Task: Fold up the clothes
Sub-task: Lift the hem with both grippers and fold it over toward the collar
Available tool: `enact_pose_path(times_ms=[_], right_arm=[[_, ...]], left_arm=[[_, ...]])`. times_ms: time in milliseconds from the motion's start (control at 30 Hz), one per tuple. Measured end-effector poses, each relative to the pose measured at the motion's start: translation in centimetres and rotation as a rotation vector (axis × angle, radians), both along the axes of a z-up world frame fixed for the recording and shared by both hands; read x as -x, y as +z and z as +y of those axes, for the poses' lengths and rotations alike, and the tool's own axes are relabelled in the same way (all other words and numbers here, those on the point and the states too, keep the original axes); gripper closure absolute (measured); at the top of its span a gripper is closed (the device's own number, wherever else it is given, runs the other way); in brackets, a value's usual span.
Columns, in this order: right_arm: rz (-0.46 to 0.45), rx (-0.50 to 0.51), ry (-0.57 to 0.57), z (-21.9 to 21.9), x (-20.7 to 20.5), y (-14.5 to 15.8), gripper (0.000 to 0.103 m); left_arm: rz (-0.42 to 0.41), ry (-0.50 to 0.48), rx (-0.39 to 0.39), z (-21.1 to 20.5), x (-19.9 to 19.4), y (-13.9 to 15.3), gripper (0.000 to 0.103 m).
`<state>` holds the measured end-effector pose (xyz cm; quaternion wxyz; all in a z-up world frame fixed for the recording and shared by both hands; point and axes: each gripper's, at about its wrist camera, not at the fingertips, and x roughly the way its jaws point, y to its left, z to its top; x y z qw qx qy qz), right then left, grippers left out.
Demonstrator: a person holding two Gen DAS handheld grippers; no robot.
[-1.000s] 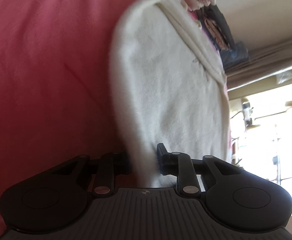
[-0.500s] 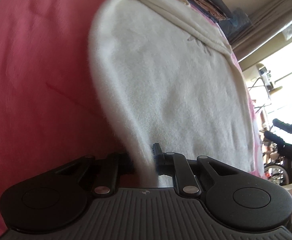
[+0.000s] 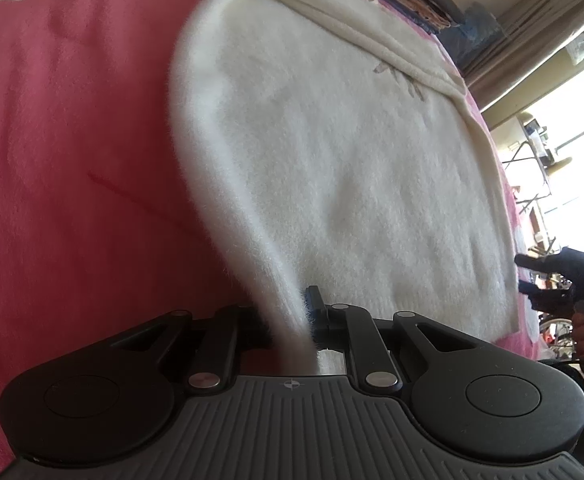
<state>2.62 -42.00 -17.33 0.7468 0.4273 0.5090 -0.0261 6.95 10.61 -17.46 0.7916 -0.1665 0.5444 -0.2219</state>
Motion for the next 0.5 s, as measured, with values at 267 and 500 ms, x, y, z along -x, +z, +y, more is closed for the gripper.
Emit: enact_pose_path(times_ms=[267,500], right_arm=[[0.058,-0.179,0.131,1.9,0.9,-1.2,0.063],[0.005,-0.084,0.155,3.9,0.8,0.4,0.094]], left_arm=[[0.027,-0.011,0.002,0.0,0.2,0.2,0.091],[-0.032,0.012,-0.048,-0.8,1.3,1.7,0.098]])
